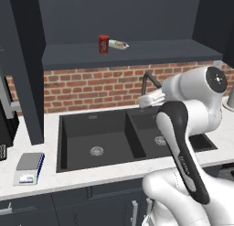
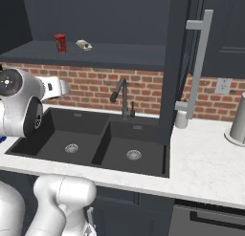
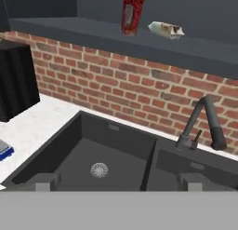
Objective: Pick the yogurt and place it on the digital scale for weighing, and close the cabinet.
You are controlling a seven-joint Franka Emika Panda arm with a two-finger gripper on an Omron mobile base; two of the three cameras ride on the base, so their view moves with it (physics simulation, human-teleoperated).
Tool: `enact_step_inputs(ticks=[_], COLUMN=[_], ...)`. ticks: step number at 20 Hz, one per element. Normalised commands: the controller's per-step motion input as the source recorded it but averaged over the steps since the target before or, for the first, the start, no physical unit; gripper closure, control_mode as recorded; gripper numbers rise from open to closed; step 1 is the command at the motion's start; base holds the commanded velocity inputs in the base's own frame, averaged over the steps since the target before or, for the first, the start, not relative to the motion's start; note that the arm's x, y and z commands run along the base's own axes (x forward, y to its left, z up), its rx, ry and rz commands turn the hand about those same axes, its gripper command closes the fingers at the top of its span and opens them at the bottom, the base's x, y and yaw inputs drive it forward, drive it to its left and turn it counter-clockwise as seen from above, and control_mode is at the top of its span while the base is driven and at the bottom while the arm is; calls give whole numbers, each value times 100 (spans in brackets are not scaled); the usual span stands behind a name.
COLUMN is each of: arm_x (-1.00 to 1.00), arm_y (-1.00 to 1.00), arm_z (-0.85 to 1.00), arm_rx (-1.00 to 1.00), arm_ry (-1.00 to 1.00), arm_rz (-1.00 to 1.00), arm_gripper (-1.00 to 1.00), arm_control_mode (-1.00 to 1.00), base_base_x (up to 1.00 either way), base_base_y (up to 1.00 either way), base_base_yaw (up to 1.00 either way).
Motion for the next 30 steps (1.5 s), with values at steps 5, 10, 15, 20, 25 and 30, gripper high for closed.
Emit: enact_step_inputs(ticks=[5, 10, 15, 20, 25, 30], arm_x=[-16, -2, 0, 0, 3, 15], arm_y=[7, 4, 0, 6, 1, 0], arm_z=[53, 58, 53, 9, 2, 19], arm_rx=[0, 3, 0, 1, 6, 0], arm_ry=[-3, 0, 0, -15, -8, 0], arm_rz=[7, 1, 3, 13, 14, 4], arm_gripper=[-100, -100, -100, -100, -100, -100], arm_control_mode=[-100, -100, -100, -100, -100, -100], base_base_x=[0, 0, 0, 0, 0, 0], base_base_y=[0, 0, 0, 0, 0, 0], base_base_yaw=[0, 0, 0, 0, 0, 0])
